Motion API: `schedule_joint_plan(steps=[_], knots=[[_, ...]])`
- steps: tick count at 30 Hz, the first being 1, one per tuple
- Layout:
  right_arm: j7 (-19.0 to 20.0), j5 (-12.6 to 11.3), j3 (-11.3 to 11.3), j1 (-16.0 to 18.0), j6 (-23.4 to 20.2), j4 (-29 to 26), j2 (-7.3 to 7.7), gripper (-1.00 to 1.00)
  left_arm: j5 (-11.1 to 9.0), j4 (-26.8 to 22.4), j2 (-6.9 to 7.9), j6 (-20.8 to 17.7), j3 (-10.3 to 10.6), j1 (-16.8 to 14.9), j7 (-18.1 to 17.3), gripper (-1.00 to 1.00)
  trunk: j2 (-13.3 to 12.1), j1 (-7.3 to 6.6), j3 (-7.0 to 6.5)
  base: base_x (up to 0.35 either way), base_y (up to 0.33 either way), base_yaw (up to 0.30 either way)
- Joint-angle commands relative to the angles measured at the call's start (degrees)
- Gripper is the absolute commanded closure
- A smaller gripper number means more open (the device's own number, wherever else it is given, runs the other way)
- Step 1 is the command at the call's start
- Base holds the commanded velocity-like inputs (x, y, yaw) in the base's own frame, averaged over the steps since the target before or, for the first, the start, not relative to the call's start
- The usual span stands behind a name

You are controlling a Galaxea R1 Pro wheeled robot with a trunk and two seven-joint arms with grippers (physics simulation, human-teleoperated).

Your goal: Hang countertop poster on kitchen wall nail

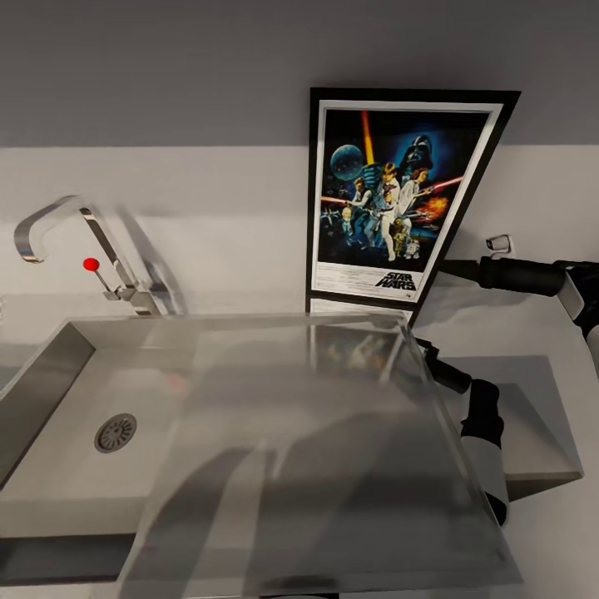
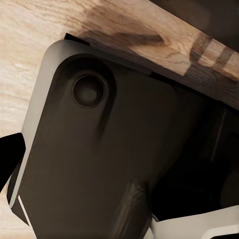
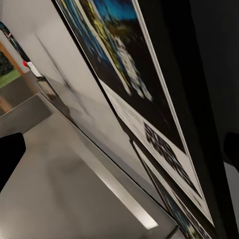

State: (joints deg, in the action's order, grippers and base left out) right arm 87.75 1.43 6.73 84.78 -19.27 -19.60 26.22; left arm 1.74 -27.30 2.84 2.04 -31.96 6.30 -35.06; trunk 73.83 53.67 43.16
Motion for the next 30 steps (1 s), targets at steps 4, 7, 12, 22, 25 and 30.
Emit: schedule_joint_plan(steps=[4,7,12,22,25,30], knots=[[0.23,0.15,0.21,0.03,-0.62,0.00,0.02,-1.00,0.20,-0.03,-0.03,0.16,-0.21,-0.01,-0.27,-1.00,0.02,0.00,0.03,0.000,0.000,0.005],[0.23,0.11,0.21,0.03,-0.62,0.00,0.04,-1.00,0.21,-0.03,-0.03,0.16,-0.21,0.01,-0.27,-1.00,0.02,0.00,0.03,0.000,0.000,0.002],[0.23,0.07,0.25,0.03,-0.60,0.00,0.06,-1.00,0.20,-0.03,-0.02,0.16,-0.21,-0.02,-0.27,-1.00,0.02,0.00,0.03,0.000,0.000,0.000],[0.16,0.06,0.29,0.03,-0.67,-0.17,0.06,-1.00,0.21,-0.03,-0.02,0.16,-0.21,0.00,-0.27,-1.00,0.02,0.00,0.03,0.000,0.000,0.000],[0.12,0.06,0.28,0.03,-0.72,-0.63,0.06,-1.00,0.23,-0.03,-0.02,0.16,-0.21,0.00,-0.27,-1.00,0.02,0.00,0.03,0.000,0.000,0.000],[-0.04,0.12,0.29,0.03,-0.82,-1.18,0.06,-1.00,0.26,-0.03,-0.03,0.16,-0.21,0.01,-0.27,-1.00,0.02,0.00,0.03,0.000,0.000,0.000]])
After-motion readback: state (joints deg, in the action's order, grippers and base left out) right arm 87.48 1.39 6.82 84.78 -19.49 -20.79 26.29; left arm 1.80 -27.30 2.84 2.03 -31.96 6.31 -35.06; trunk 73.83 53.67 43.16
